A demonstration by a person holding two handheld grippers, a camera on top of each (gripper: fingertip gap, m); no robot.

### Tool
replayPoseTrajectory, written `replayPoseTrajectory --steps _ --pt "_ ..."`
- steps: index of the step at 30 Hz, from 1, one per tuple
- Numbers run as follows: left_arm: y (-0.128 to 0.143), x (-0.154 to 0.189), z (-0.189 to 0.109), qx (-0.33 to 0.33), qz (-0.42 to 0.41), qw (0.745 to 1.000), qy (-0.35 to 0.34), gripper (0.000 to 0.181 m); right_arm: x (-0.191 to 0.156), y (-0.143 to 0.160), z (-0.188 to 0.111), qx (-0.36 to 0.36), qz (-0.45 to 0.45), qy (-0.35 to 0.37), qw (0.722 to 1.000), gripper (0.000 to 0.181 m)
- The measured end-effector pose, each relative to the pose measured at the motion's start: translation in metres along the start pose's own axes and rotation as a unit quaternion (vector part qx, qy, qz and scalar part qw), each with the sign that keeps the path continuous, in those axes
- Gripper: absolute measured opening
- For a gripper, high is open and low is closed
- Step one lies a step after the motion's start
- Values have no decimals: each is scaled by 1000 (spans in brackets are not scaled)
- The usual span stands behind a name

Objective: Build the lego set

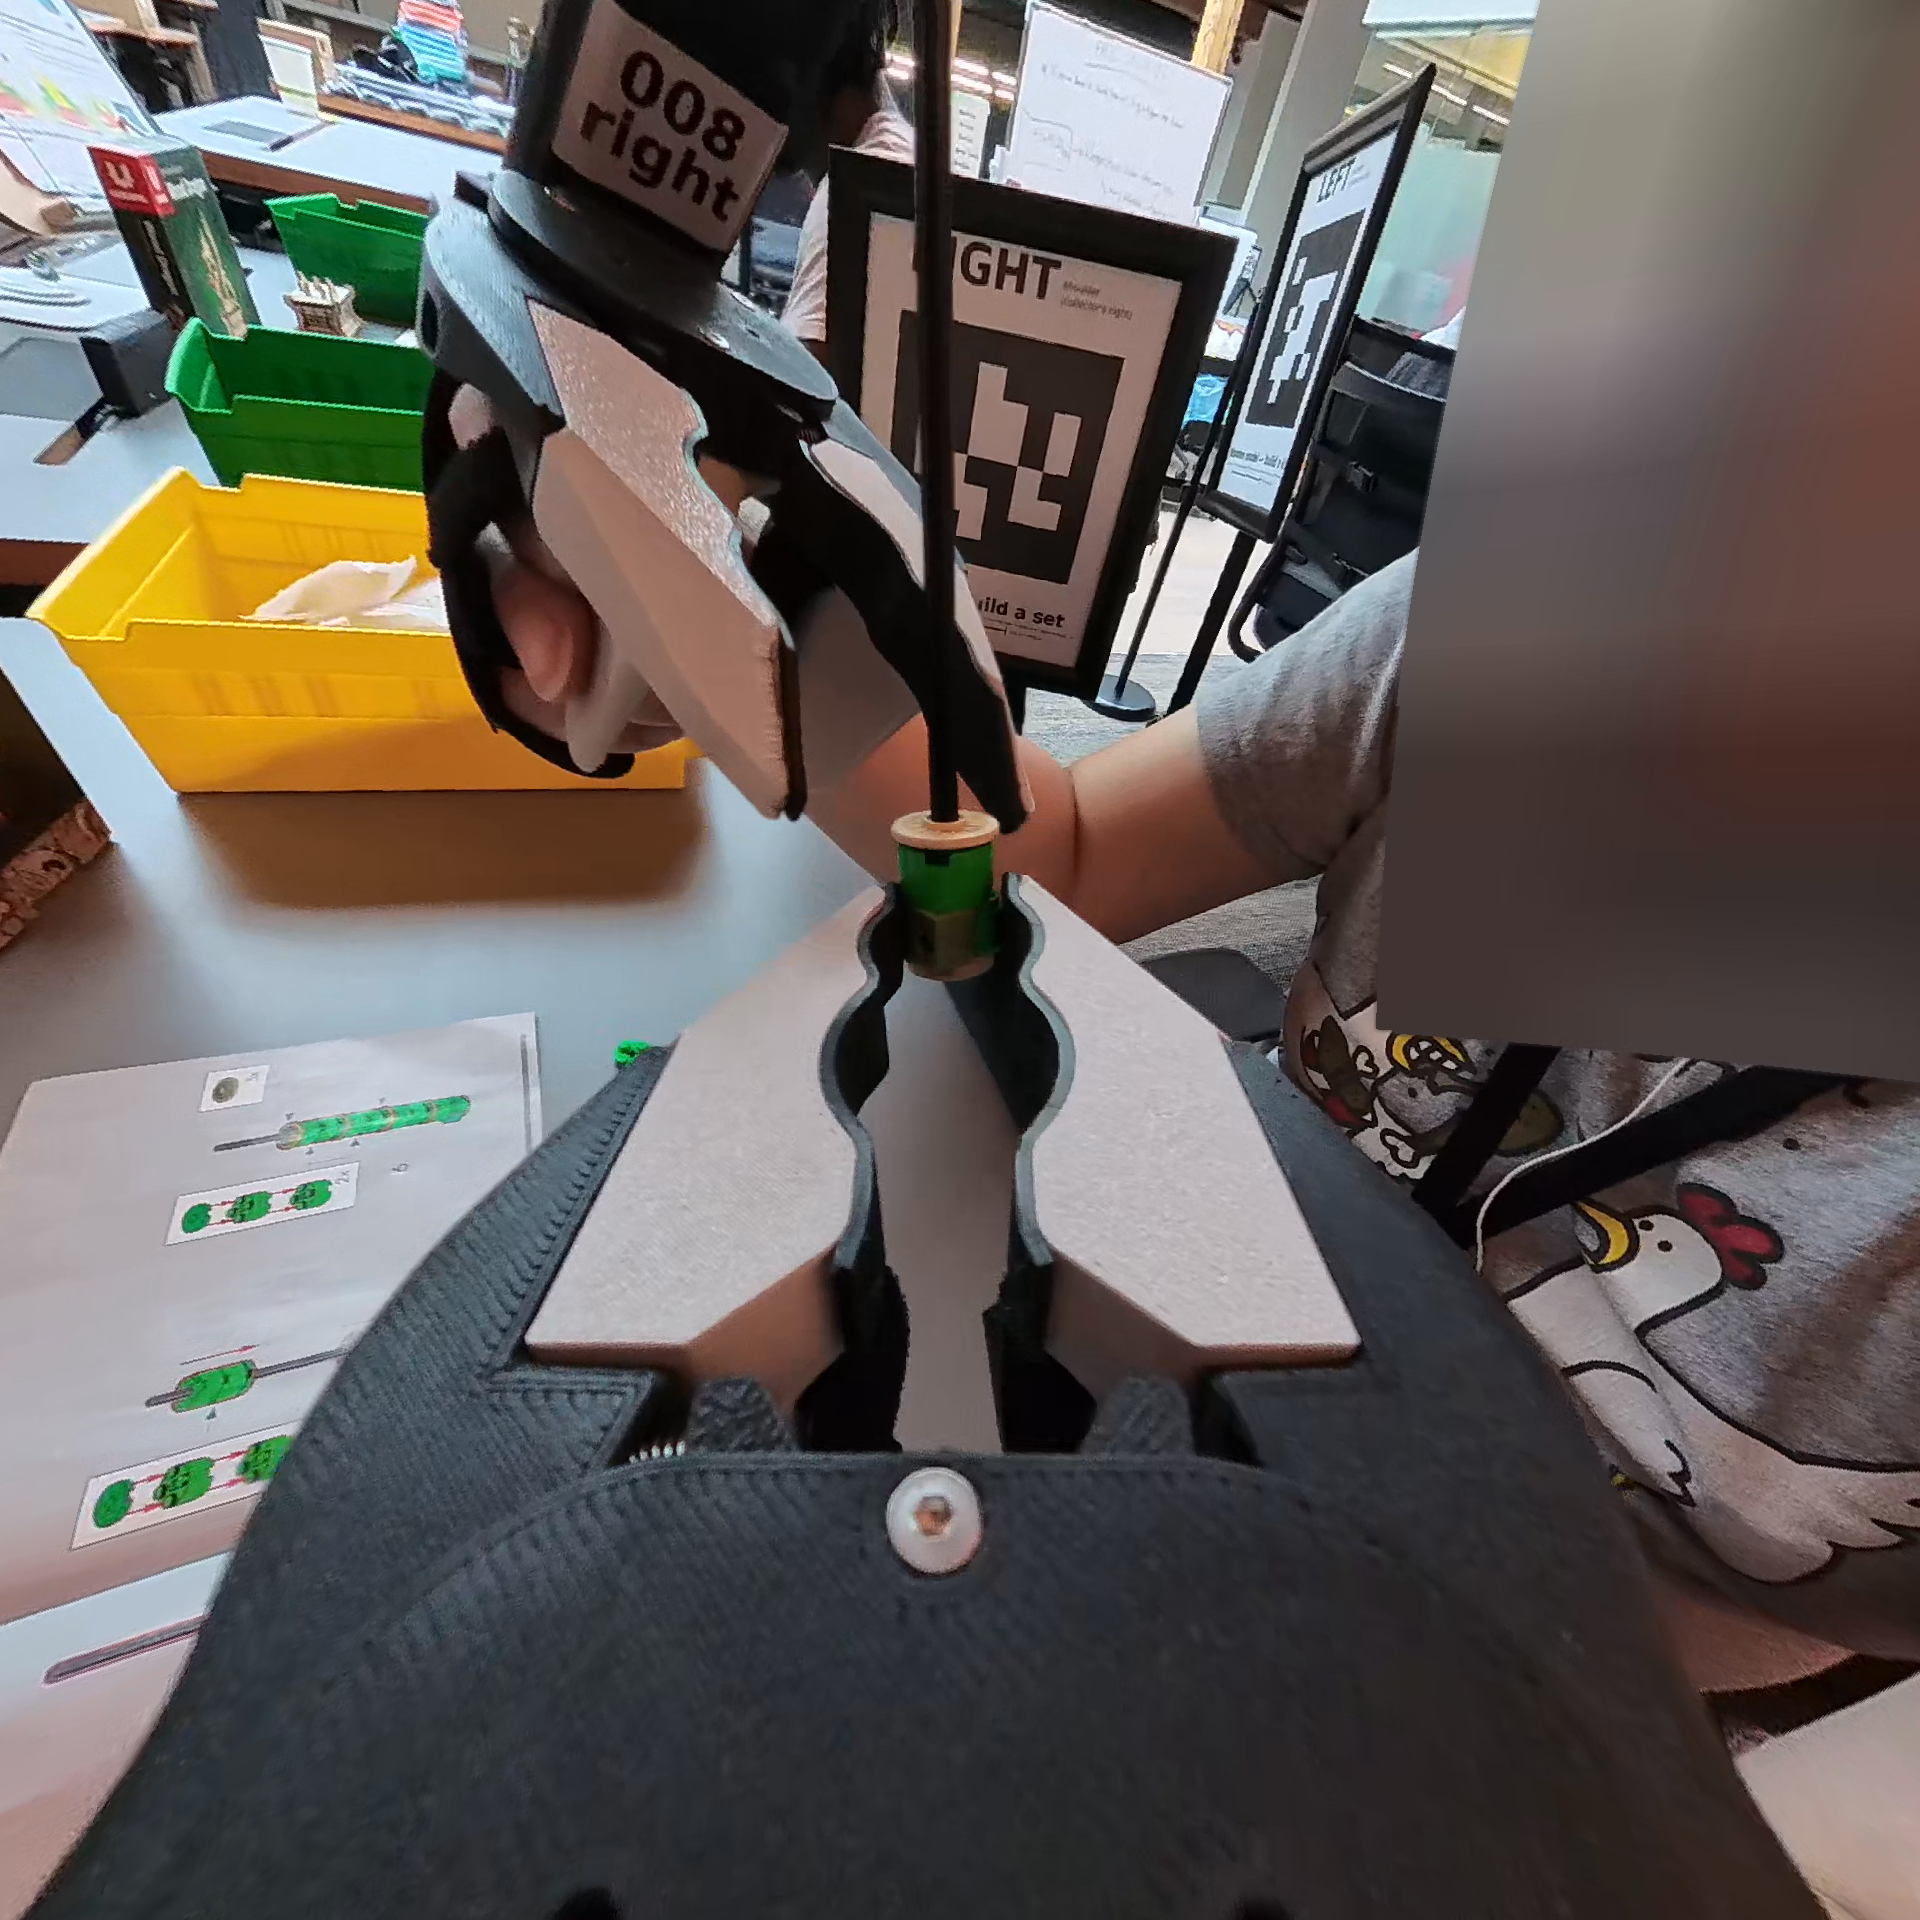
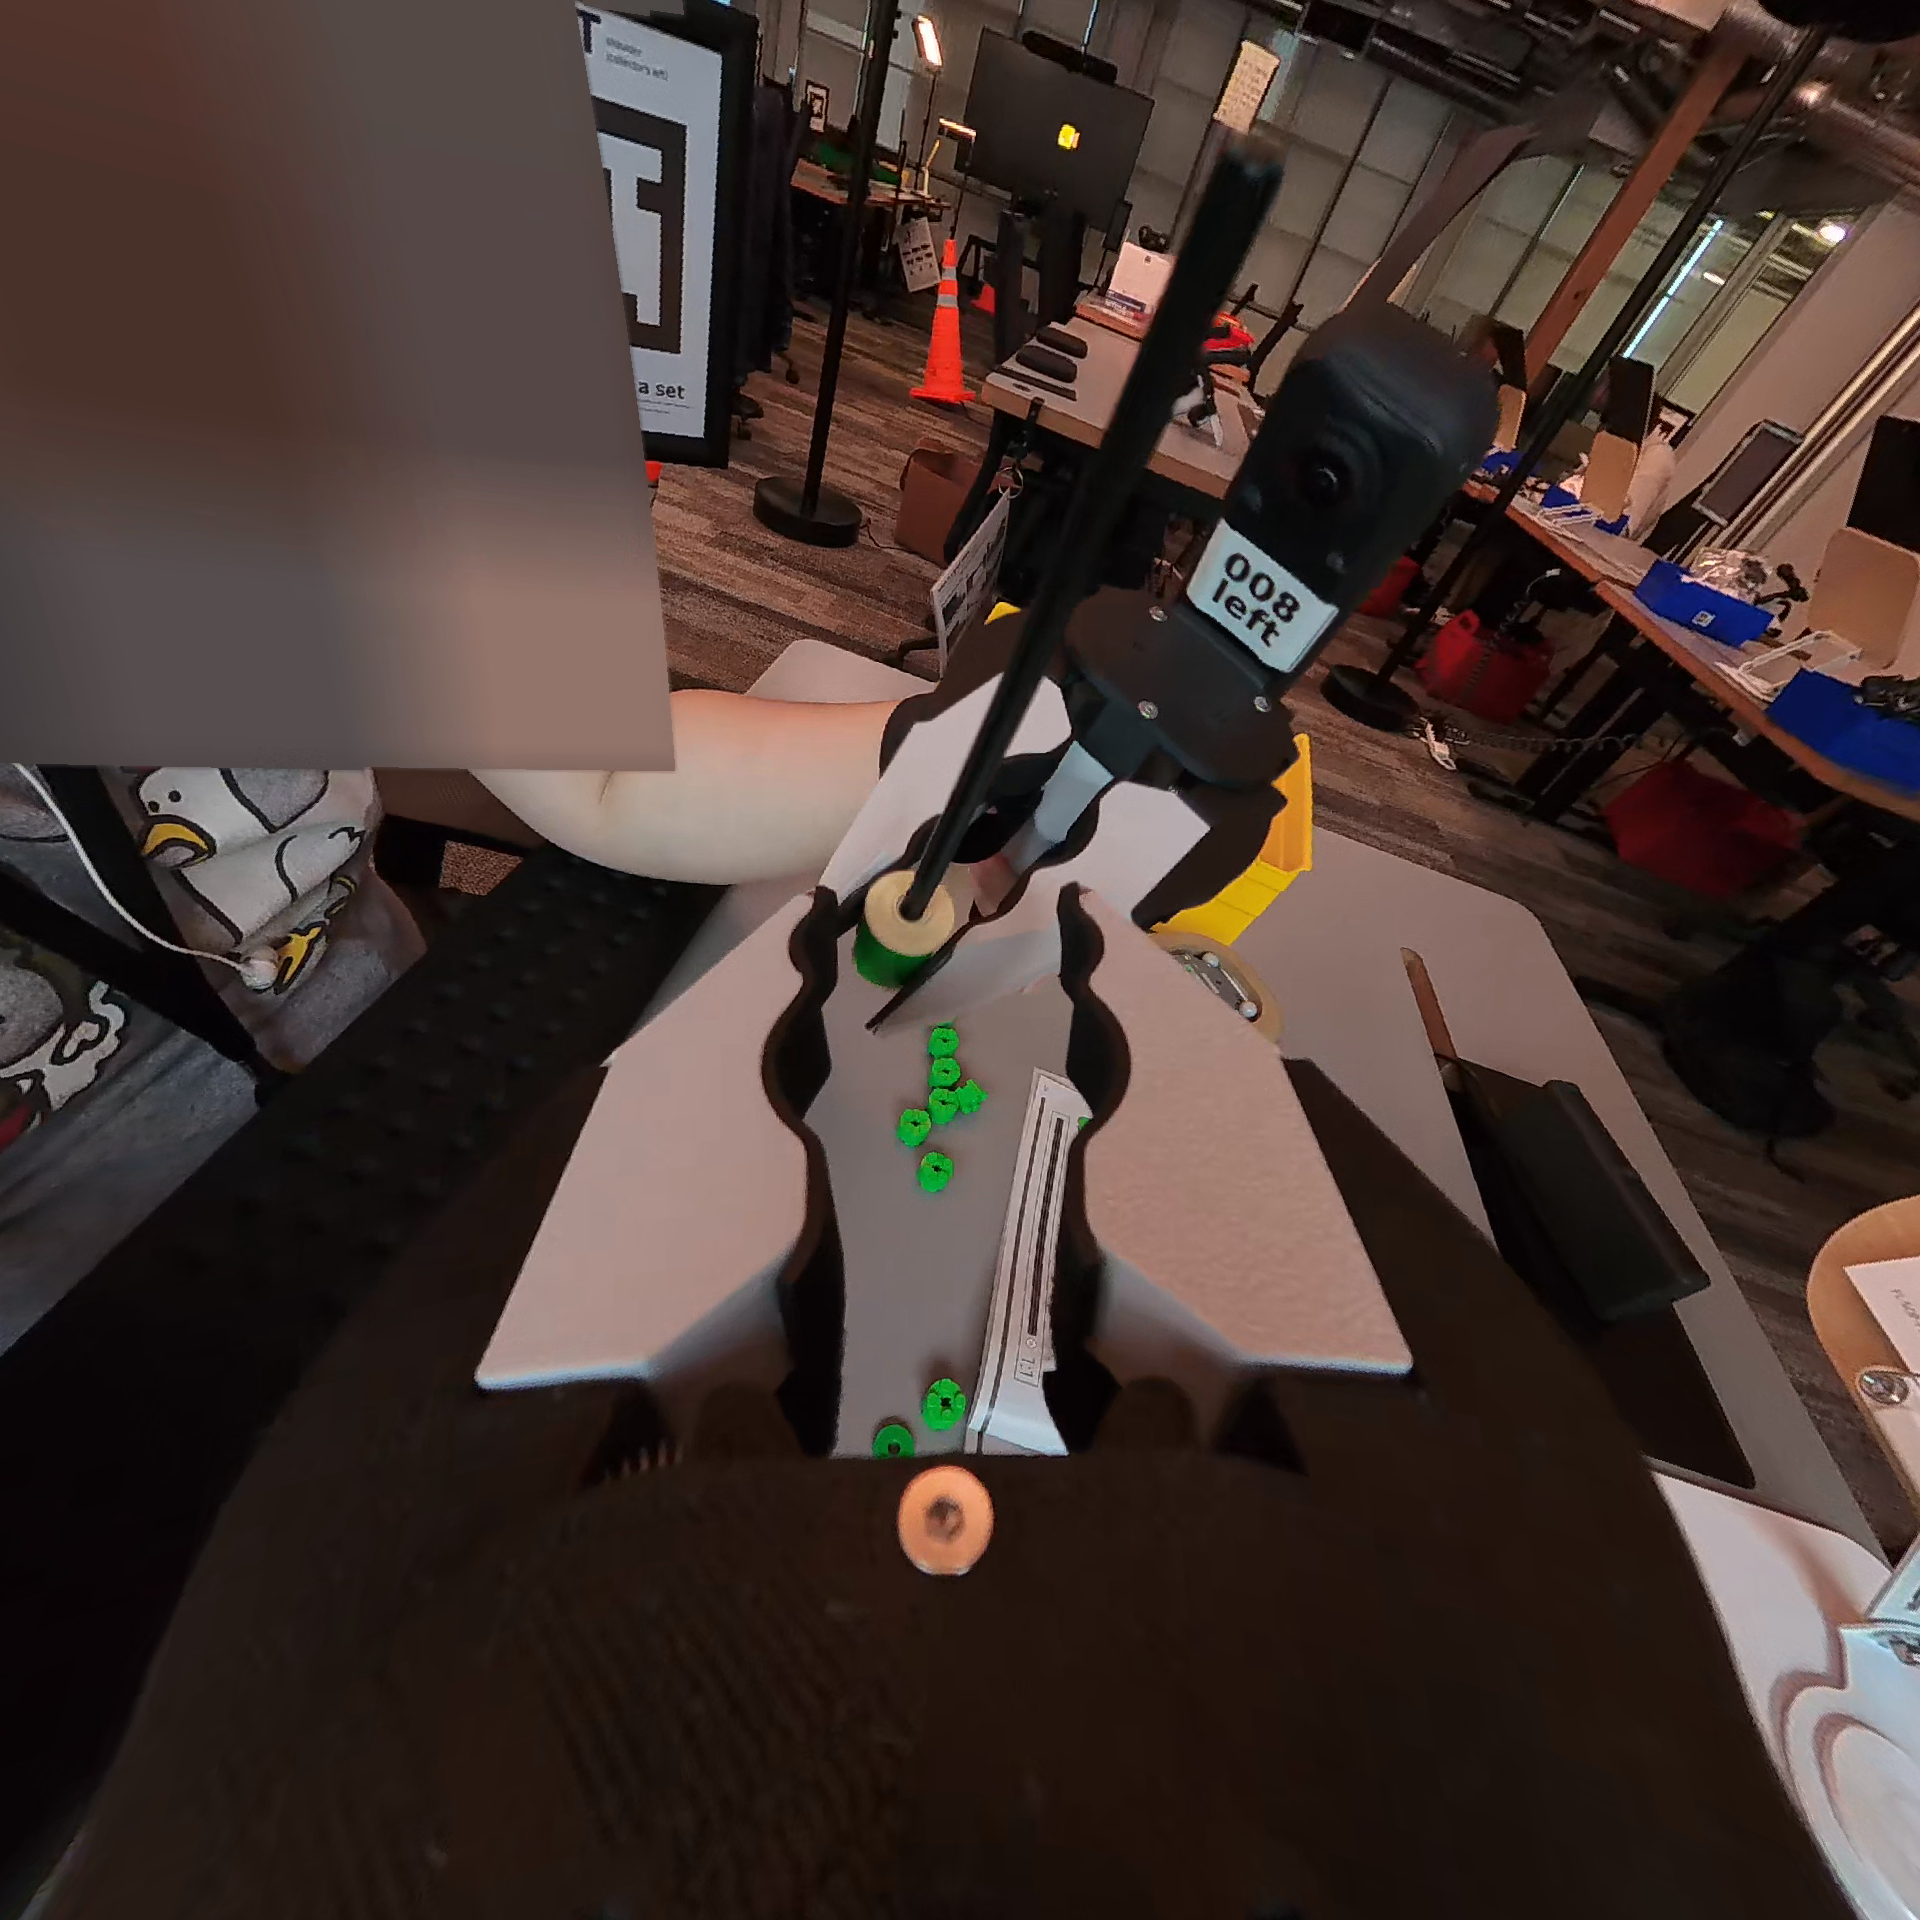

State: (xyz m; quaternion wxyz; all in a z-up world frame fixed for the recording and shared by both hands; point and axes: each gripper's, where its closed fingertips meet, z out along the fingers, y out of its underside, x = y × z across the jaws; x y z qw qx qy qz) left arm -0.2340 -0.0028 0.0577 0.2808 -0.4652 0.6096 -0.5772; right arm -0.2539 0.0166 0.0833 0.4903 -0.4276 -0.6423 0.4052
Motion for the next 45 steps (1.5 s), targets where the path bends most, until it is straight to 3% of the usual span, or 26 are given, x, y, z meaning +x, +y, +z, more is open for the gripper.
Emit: replayPoseTrajectory --steps 45 --pt "1 4 6 1 -4 1000 25 15 -9 3 -4 -18 -13 -14 1000 40"
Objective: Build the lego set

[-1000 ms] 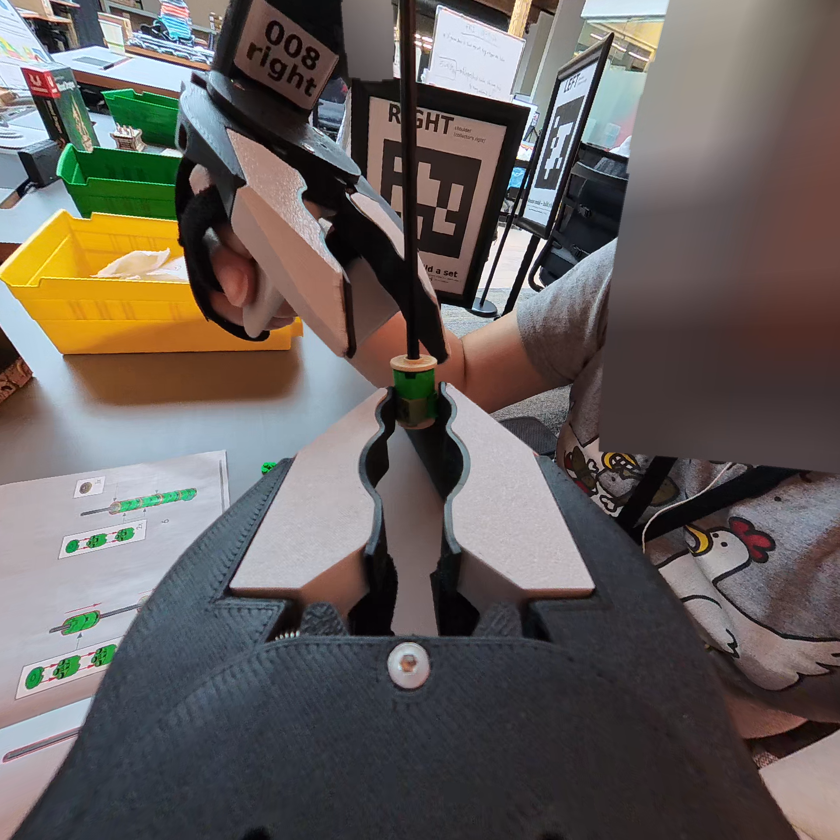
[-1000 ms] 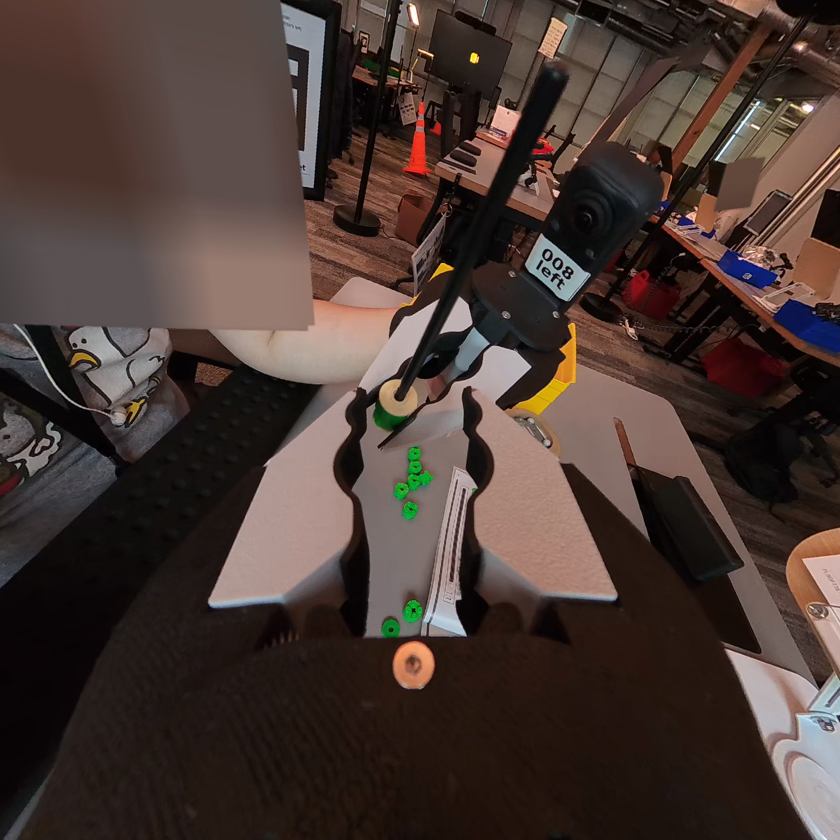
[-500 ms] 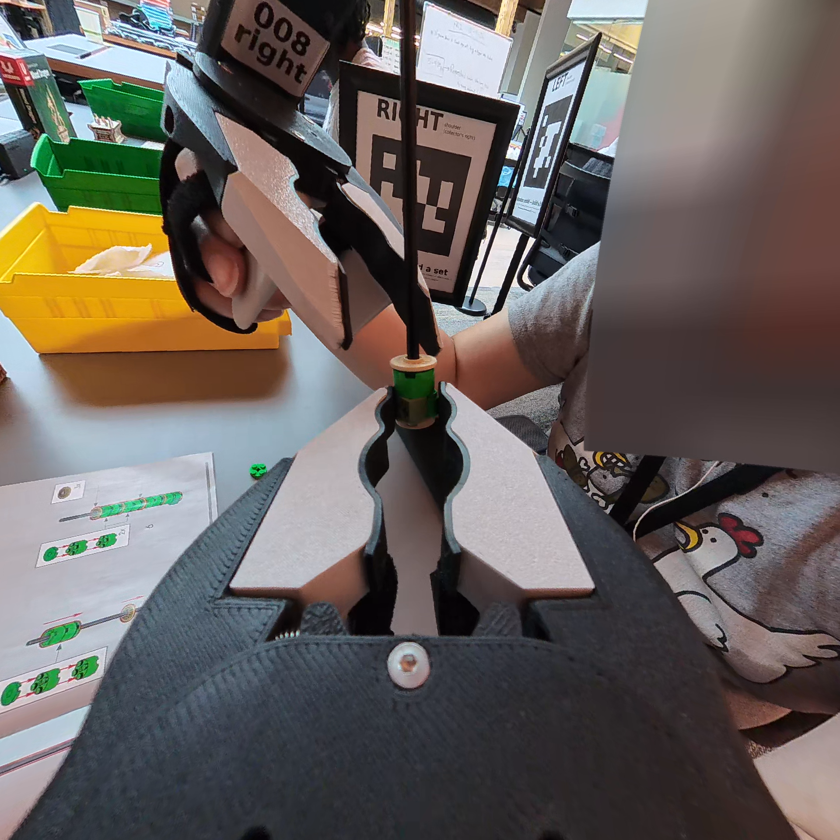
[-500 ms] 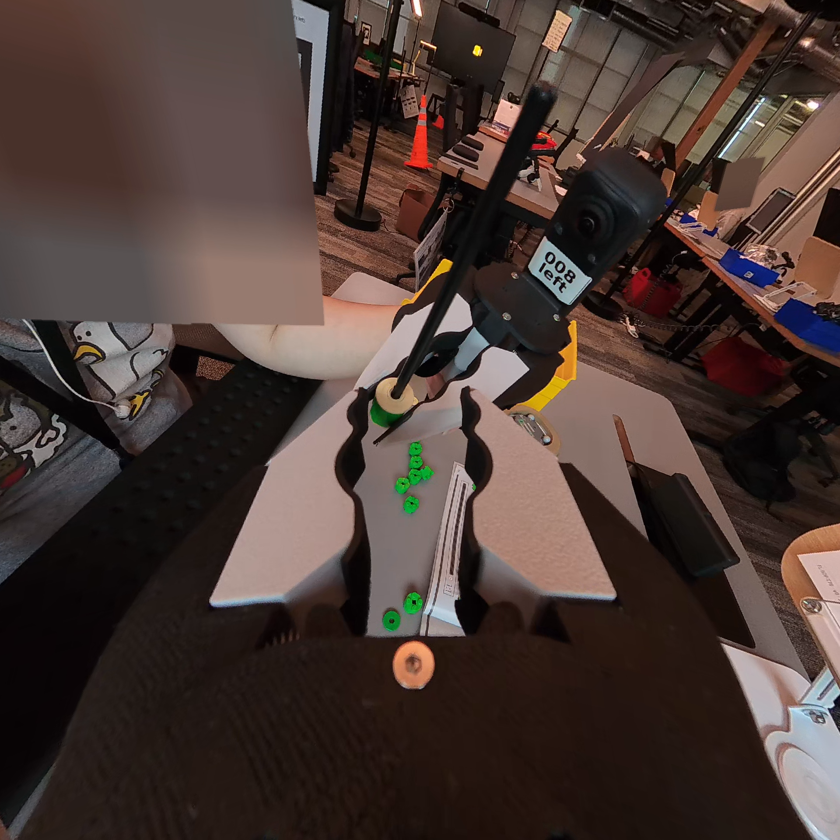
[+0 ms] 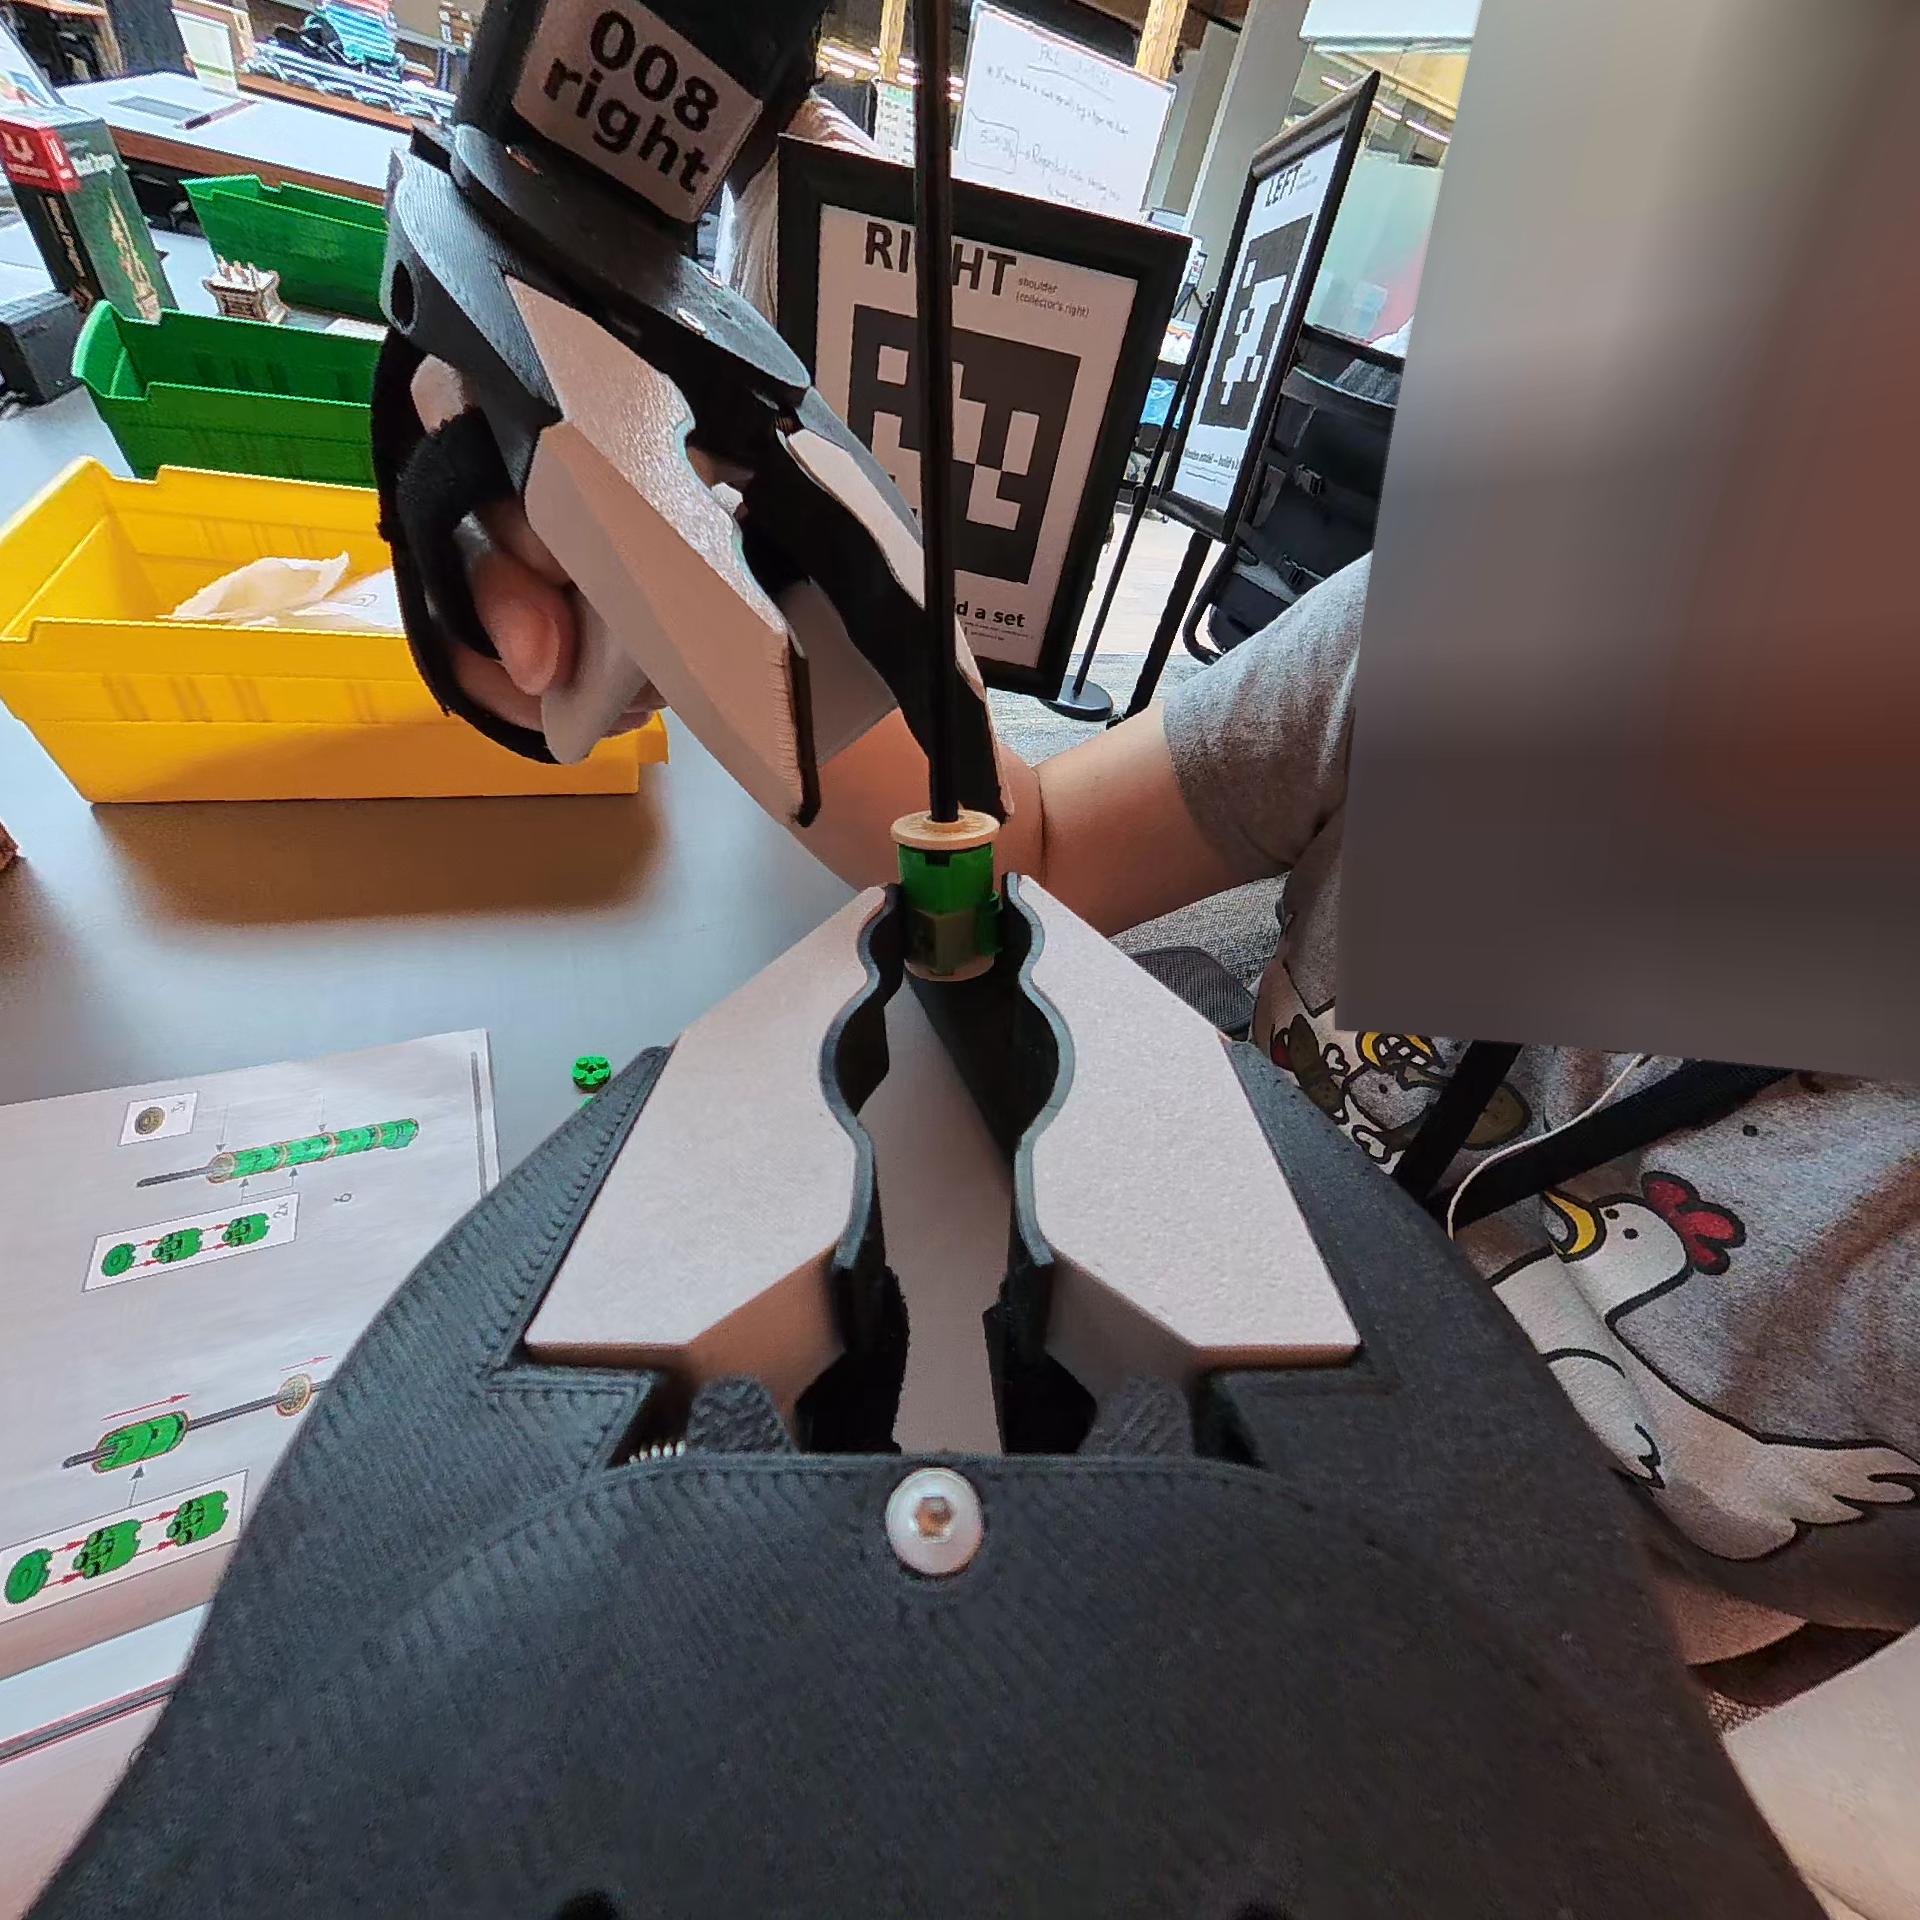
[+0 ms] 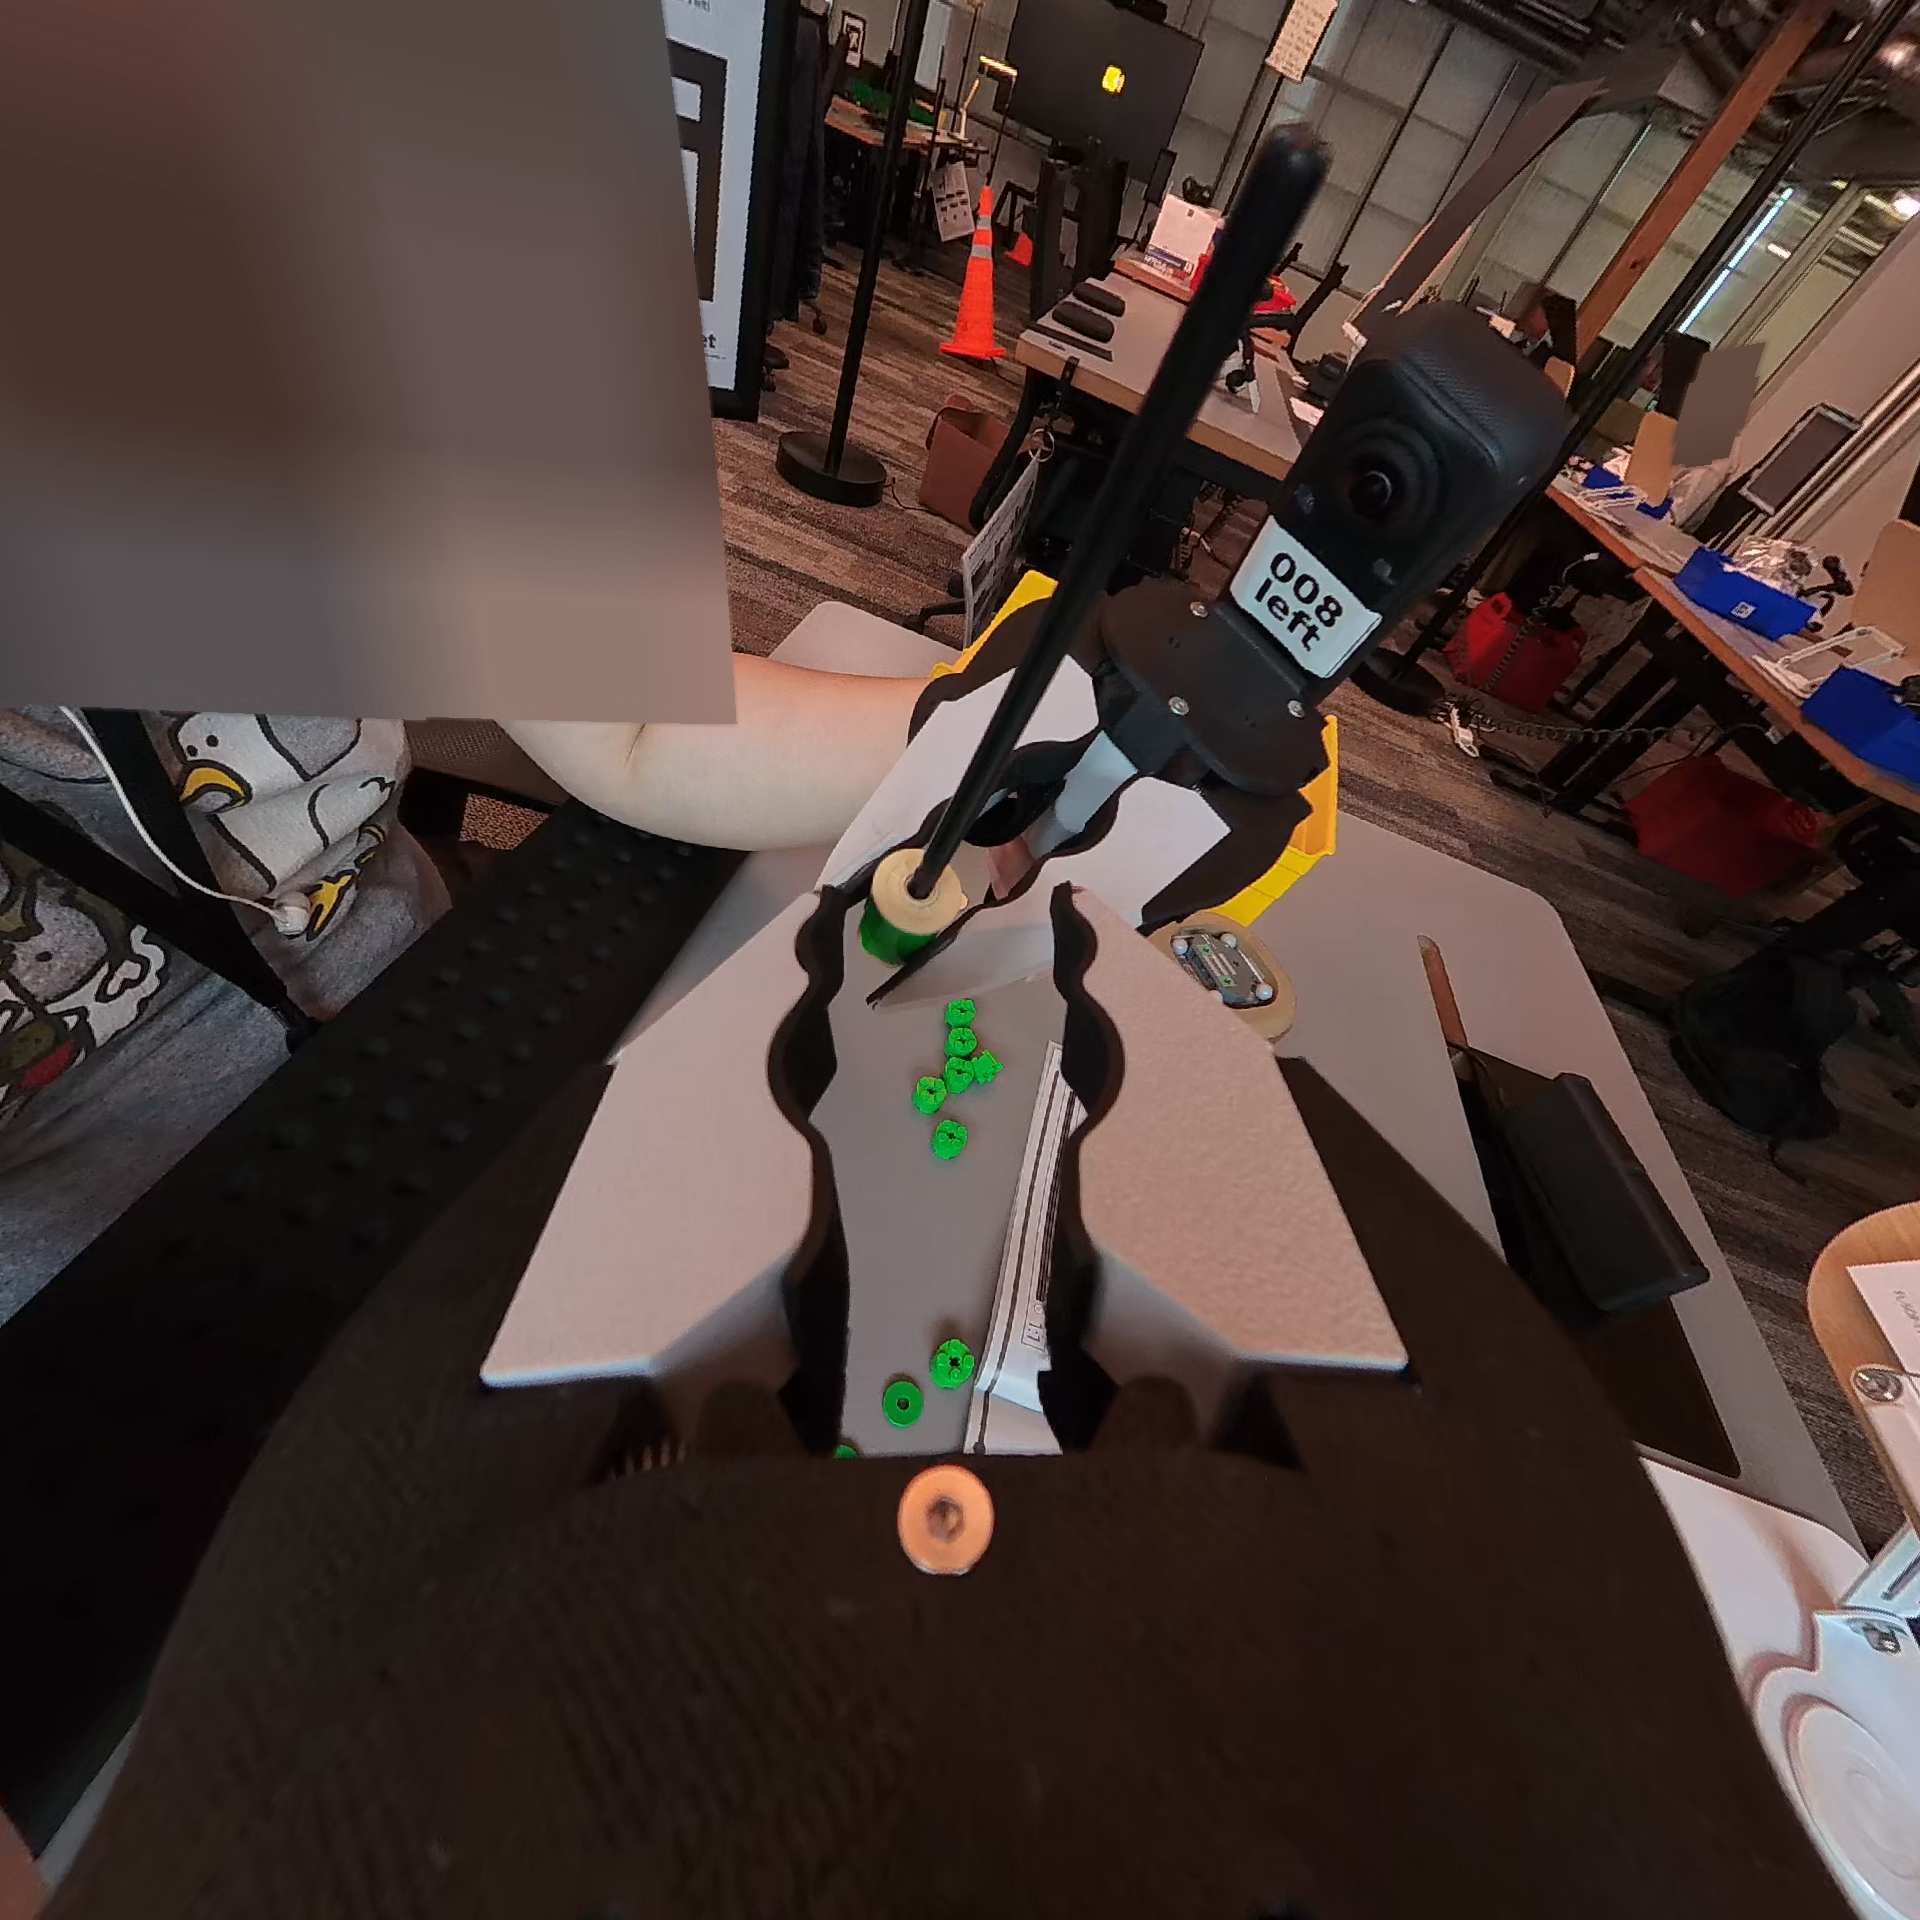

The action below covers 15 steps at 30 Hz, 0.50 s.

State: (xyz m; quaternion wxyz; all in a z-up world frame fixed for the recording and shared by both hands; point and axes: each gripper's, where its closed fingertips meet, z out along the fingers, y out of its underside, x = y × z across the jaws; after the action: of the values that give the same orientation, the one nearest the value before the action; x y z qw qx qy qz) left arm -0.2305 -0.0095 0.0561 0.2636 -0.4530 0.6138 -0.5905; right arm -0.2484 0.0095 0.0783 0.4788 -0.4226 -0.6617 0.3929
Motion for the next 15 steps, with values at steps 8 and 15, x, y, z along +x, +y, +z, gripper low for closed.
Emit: replayPoseTrajectory --steps 8,15 --pt "4 0 3 -7 -6 1000 9 16 -1 0 -2 3 -2 -1 1000 39" --pt "6 3 7 -10 -9 1000 23 16 -9 5 -2 -9 6 -26 1000 39"
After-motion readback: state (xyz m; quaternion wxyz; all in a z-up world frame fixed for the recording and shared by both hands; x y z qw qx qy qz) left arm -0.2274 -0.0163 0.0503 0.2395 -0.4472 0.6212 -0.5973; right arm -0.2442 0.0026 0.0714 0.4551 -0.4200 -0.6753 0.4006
